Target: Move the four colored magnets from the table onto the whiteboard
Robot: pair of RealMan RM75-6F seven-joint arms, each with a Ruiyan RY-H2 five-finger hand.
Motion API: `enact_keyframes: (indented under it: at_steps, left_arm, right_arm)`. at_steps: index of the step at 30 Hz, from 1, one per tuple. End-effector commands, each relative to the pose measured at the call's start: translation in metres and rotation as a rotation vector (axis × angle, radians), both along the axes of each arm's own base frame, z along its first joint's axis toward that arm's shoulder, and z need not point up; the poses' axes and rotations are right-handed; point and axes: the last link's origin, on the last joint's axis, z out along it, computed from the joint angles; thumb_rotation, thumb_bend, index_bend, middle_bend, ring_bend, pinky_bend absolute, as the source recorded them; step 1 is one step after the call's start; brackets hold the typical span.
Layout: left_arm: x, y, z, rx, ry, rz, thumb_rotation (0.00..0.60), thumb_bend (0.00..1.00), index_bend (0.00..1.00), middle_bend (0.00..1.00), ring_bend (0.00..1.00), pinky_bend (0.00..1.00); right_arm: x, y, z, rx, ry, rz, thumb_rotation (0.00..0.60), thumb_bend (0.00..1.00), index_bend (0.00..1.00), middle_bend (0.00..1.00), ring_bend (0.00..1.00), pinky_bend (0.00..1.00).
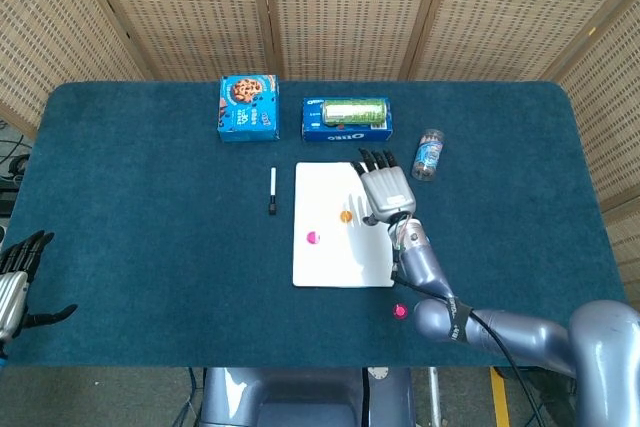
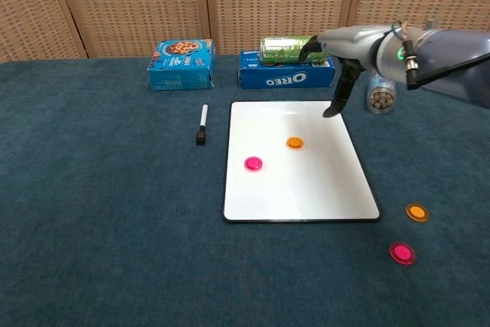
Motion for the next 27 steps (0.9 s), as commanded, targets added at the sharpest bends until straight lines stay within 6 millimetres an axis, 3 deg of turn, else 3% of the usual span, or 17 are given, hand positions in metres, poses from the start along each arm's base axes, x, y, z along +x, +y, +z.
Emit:
enact_keyframes:
  at_steps: [1, 7, 12, 15, 20, 27]
  left_arm:
    - [0.001, -0.001, -0.001, -0.003, 0.0, -0.006, 0.6, 0.0, 0.0, 0.0, 0.0, 0.0]
    - [0.004, -0.004, 0.0, -0.002, -0.003, -0.02, 0.6, 0.0, 0.0, 0.0, 0.0, 0.0]
    - [0.007, -0.006, 0.0, 0.004, -0.001, -0.036, 0.6, 0.0, 0.0, 0.0, 0.0, 0.0]
    - [0.008, -0.006, 0.0, 0.001, 0.005, -0.041, 0.6, 0.0, 0.0, 0.0, 0.0, 0.0]
    - [0.007, -0.005, -0.001, -0.001, 0.008, -0.04, 0.6, 0.0, 0.0, 0.0, 0.0, 0.0]
    - [0.009, -0.007, -0.001, 0.003, 0.011, -0.046, 0.6, 0.0, 0.0, 0.0, 0.0, 0.0]
  right_arm:
    - [-0.028, 0.012, 0.031, -0.052, -0.021, 0.002, 0.6, 0.18, 0.12, 0.0, 0.0, 0.01]
    - [-0.081, 0.047, 0.06, -0.064, -0.052, -0.012, 0.6, 0.21, 0.19, 0.0, 0.0, 0.01]
    - [-0.126, 0.093, 0.06, 0.025, -0.034, -0.004, 0.6, 0.22, 0.31, 0.0, 0.0, 0.01]
    - [-0.141, 0.117, 0.057, 0.066, -0.029, 0.019, 0.6, 0.25, 0.34, 0.0, 0.0, 0.01]
    - [-0.145, 0.148, 0.052, 0.131, -0.08, 0.05, 0.6, 0.3, 0.36, 0.0, 0.0, 0.01]
    - [-0.139, 0.16, 0.041, 0.158, -0.066, 0.107, 0.6, 0.31, 0.37, 0.0, 0.0, 0.01]
